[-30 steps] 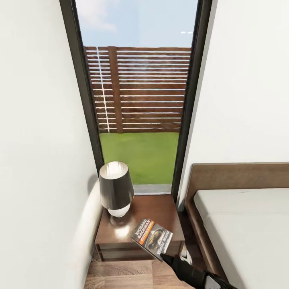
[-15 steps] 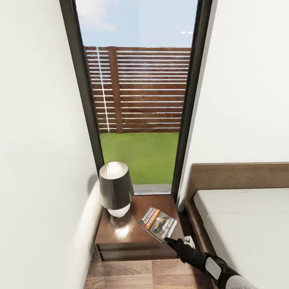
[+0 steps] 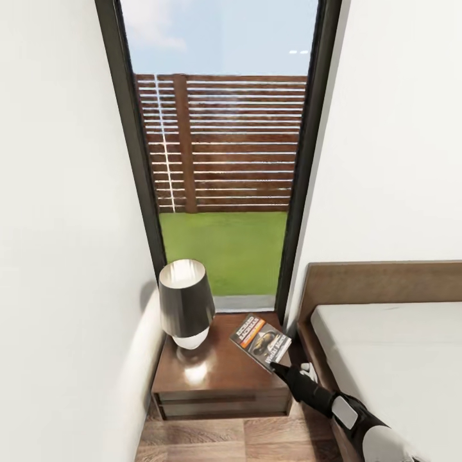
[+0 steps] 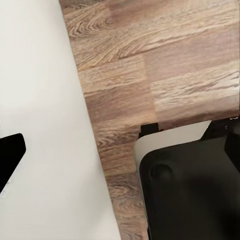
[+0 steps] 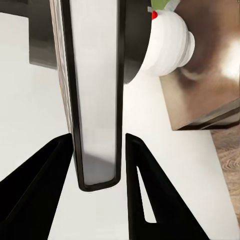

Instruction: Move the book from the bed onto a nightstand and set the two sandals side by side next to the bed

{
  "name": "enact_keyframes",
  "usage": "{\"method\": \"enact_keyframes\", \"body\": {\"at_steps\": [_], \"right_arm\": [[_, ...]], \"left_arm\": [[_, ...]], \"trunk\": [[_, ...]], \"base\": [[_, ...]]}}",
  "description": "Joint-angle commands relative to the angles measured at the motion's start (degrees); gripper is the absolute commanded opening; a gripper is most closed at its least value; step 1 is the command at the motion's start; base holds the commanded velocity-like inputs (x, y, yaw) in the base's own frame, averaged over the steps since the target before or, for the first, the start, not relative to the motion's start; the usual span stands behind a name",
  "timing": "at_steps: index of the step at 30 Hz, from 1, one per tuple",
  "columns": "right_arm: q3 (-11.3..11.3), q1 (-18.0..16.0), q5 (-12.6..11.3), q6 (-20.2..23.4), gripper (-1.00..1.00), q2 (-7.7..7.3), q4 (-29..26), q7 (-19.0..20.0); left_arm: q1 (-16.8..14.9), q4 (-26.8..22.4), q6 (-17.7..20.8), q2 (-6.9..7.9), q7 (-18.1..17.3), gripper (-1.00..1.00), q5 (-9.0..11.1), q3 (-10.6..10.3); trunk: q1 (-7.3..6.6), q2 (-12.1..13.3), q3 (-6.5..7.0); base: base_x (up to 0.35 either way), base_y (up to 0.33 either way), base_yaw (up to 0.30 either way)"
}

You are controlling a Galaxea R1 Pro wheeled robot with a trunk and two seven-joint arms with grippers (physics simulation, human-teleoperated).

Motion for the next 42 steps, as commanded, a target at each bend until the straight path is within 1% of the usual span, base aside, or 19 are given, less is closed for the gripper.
{"method": "enact_keyframes", "body": {"at_steps": [1,3,6,13,18,25,34,42], "right_arm": [[-0.06,-0.08,-0.37,0.45,-1.00,-0.04,-0.01,-0.25],[-0.11,-0.12,-0.38,0.44,-1.00,-0.06,-0.02,-0.69],[-0.21,-0.21,-0.41,0.38,-1.00,-0.02,-0.04,-3.20],[-0.27,-0.27,-0.47,0.35,-1.00,0.03,-0.12,-4.80],[-0.31,-0.28,-0.45,0.32,-1.00,0.09,-0.10,-5.12],[-0.36,-0.28,-0.44,0.26,-1.00,0.13,-0.07,-5.52],[-0.37,-0.29,-0.44,0.20,-1.00,0.24,-0.02,-5.68],[-0.38,-0.29,-0.44,0.16,-1.00,0.34,0.02,-5.73]], "left_arm": [[-0.30,0.07,-0.15,-0.03,0.25,1.00,0.24,-0.41],[-0.53,0.07,-0.10,-0.07,0.25,1.00,0.25,-0.39],[-1.17,0.08,0.12,-0.25,0.15,1.00,0.27,-0.34],[-1.59,0.05,0.23,-0.63,0.20,1.00,0.26,-0.31],[-2.09,-0.03,0.41,-1.00,0.36,1.00,0.30,-0.34],[-3.15,-0.24,1.87,-1.41,0.59,1.00,0.45,-0.31],[-3.39,-0.33,2.34,-2.04,0.54,1.00,0.43,-0.30],[-3.45,-0.37,2.45,-2.40,0.25,1.00,0.43,-0.30]], "trunk": [[0.05,-0.12,-0.13],[0.05,-0.12,-0.13],[0.05,-0.12,-0.13],[0.05,-0.12,-0.13],[0.05,-0.12,-0.13],[0.05,-0.12,-0.13],[0.05,-0.12,-0.13],[0.05,-0.12,-0.13]], "base": [[0.175,0.106,0.000],[0.181,0.108,0.000],[0.125,0.070,0.000],[0.052,0.028,0.000],[0.068,0.024,0.000],[0.102,0.056,0.000],[0.033,0.016,0.000],[0.140,0.054,0.000]]}}
